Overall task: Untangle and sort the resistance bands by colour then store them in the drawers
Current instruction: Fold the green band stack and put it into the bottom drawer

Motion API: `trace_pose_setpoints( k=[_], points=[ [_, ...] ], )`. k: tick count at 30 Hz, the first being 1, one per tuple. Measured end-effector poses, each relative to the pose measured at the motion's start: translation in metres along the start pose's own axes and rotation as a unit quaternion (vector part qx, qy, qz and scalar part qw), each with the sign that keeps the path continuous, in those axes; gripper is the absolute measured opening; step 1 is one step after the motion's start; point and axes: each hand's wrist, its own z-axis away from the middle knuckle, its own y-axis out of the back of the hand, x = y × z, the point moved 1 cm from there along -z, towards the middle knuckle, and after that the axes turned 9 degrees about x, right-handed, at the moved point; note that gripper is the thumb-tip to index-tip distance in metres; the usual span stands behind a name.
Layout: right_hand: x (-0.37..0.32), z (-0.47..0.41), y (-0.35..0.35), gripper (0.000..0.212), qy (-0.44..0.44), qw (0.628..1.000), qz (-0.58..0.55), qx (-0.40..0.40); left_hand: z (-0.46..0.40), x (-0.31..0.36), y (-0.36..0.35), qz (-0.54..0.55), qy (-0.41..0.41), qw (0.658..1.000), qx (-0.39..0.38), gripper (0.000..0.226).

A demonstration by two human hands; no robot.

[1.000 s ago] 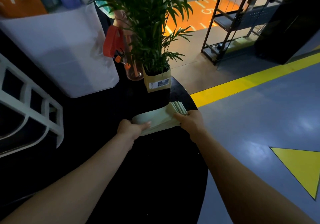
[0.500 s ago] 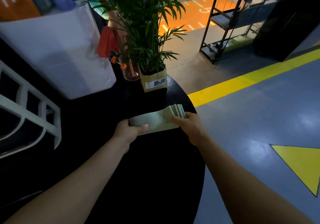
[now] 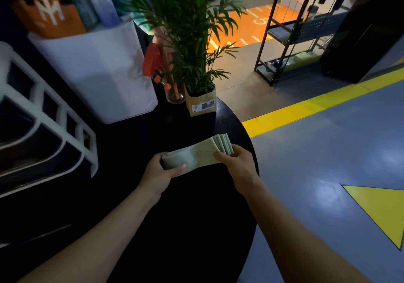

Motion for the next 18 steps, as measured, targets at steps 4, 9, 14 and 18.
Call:
trace_pose_setpoints(
  k=[4,9,14,18],
  points=[
    [-0.014,0.035,-0.021,0.031,0.013,1.000,-0.018,0.000,0.019,0.017,0.038,0.027,-0.029,0.999,-0.004,0.055],
    [-0.025,0.089,-0.066,0.021,0.037,0.999,-0.020,0.009,0.046,0.027,0.102,0.027,-0.053,0.998,0.004,0.055],
    [-0.022,0.138,-0.124,0.027,0.027,1.000,-0.011,-0.010,0.068,0.018,0.175,0.044,-0.055,0.997,0.036,0.053],
    [-0.013,0.164,-0.169,0.020,0.033,0.999,-0.001,-0.040,0.072,0.008,0.230,0.046,-0.040,0.996,0.061,0.050]
  ],
)
